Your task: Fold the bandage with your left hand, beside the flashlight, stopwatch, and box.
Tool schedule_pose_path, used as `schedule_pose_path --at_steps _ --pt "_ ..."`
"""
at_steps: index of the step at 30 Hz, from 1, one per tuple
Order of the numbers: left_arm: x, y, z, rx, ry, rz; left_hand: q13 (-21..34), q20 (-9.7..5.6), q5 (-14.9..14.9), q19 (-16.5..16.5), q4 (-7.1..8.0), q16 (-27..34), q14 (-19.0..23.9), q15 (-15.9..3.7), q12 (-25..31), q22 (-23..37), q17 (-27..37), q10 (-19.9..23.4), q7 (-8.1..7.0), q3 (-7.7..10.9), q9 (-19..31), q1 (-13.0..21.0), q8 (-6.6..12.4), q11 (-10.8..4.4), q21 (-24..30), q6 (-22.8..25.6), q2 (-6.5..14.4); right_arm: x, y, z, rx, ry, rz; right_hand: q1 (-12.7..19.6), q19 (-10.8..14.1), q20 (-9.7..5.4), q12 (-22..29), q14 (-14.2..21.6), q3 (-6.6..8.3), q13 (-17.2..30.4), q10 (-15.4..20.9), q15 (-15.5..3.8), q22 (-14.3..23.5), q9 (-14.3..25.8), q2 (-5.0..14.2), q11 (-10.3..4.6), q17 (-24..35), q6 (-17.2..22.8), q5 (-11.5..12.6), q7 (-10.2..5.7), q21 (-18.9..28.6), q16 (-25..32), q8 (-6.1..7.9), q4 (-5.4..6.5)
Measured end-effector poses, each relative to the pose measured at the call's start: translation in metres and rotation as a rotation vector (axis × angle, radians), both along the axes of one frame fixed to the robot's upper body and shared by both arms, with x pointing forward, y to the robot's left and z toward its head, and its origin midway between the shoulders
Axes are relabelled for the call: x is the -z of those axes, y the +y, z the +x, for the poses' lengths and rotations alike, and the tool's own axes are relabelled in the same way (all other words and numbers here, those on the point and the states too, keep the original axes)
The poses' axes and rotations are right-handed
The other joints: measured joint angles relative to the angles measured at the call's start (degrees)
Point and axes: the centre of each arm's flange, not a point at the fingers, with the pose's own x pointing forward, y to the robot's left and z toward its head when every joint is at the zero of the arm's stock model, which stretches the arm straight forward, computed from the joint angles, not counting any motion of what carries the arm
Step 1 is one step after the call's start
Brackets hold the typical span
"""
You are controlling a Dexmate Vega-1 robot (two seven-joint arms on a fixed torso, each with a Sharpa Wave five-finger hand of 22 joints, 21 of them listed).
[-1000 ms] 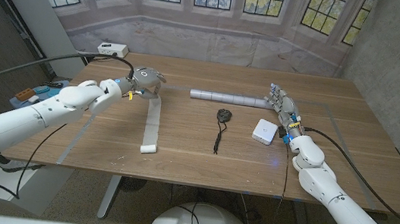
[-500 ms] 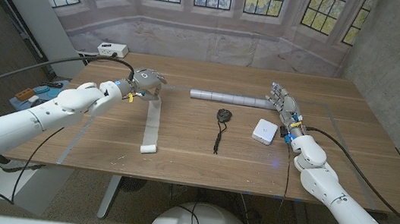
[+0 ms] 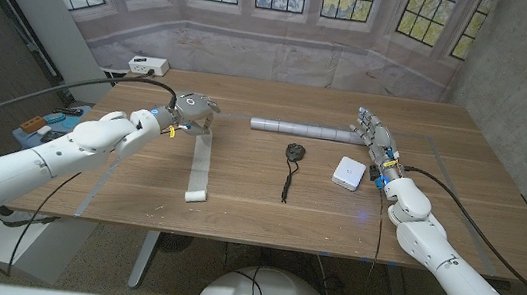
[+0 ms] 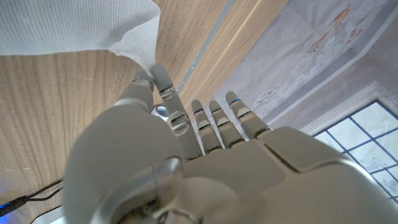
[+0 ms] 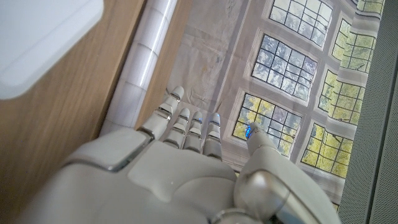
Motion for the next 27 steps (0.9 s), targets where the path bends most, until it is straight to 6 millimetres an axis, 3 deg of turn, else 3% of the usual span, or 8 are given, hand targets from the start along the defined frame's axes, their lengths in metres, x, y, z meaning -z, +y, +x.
schedule_pose_path --at_steps 27 --pt "0.017 0.007 -0.017 0.024 0.049 -0.001 0.0 -0.21 0.0 -0.2 0.00 -0.3 0.0 0.00 -0.2 0.0 0.0 0.0 -0.21 0.00 -0.3 0.0 0.33 0.00 0.0 0.2 0.0 -0.002 0.009 -0.010 0.002 -0.009 -0.022 0.3 0.0 0.00 0.0 0.0 0.00 0.0 0.0 0.00 0.0 0.0 0.31 0.00 0.3 0.0 0.0 0.00 0.0 0.0 0.00 0.00"
